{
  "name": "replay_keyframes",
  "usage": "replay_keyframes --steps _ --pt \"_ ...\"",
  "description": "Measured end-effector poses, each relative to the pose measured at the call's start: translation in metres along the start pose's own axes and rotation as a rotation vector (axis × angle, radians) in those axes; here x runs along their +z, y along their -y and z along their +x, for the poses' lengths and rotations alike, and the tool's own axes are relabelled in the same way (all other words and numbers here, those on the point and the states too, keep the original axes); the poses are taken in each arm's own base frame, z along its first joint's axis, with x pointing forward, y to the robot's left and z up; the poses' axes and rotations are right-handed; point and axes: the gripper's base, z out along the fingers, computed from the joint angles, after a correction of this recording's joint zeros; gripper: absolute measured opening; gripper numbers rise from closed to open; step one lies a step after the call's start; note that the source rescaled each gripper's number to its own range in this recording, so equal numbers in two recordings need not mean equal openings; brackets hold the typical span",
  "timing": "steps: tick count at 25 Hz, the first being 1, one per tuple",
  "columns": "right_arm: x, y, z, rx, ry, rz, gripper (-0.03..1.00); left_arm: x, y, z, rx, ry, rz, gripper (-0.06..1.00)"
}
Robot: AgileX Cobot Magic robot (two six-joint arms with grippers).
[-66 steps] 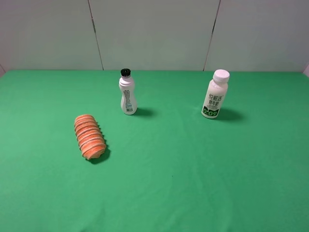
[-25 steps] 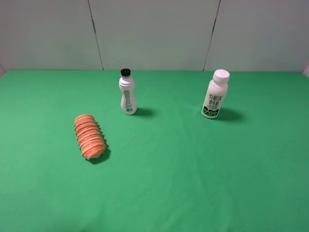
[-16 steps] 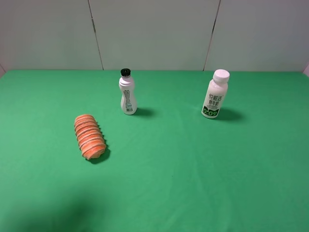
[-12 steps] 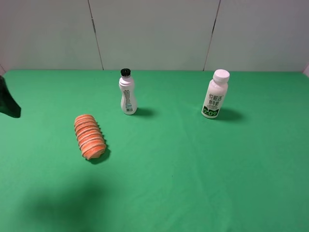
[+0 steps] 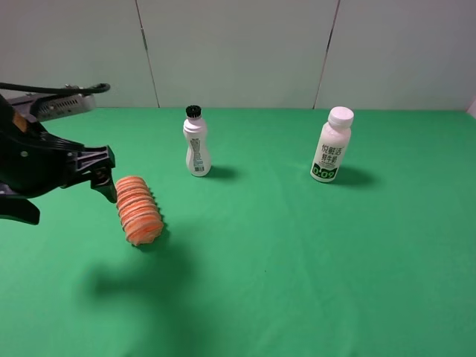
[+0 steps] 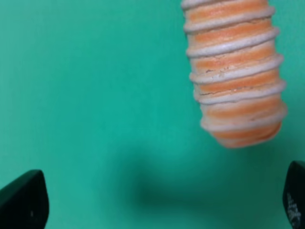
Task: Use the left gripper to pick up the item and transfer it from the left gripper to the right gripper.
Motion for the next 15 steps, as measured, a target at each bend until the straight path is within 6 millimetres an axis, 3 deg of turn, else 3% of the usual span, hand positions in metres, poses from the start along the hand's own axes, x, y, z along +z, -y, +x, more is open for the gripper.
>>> replay_keyframes --steps 9,15 --pt "0.000 0.000 0.000 0.000 0.000 0.000 1.00 0.057 0.028 0.004 -0.053 -0.049 -0.031 0.99" --pt "0.000 0.000 0.000 0.000 0.000 0.000 1.00 0.080 0.036 0.001 -0.067 -0.053 -0.019 0.99"
